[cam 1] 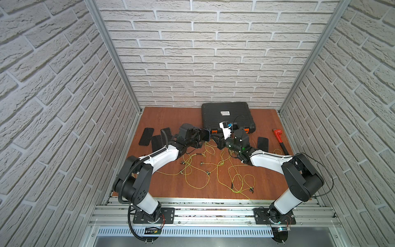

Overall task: Plug wired earphones into phones
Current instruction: Insert the wired earphone into the phone.

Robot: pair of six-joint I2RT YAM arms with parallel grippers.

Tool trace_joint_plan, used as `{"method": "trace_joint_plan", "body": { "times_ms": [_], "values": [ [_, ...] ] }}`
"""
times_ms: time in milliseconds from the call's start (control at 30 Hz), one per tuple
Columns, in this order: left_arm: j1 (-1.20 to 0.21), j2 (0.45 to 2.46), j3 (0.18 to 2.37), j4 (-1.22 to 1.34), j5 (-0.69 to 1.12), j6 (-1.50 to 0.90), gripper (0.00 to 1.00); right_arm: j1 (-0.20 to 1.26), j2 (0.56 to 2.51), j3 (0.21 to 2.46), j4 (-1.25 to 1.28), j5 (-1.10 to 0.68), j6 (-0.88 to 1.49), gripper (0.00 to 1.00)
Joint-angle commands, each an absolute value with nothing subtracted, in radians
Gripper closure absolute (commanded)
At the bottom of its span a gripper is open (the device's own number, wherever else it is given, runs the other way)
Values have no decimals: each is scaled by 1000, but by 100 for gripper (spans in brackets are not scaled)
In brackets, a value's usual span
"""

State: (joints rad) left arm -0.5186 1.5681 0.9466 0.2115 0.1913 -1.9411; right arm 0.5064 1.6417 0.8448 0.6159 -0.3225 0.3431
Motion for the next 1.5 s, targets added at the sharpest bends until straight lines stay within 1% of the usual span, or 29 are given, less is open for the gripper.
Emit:
{"method": "trace_joint_plan", "body": {
  "times_ms": [0,967,1467],
  "values": [
    [-525,1547,945,305,201,-1940,100,516,1630,835,653,-334,338,94],
    [-525,1540,952,308,199,-1939,100,523,1684,854,623,-326,339,94],
    [-561,1611,998,392,305,-1914,100,520,1734,941,593,-380,323,94]
  ]
}}
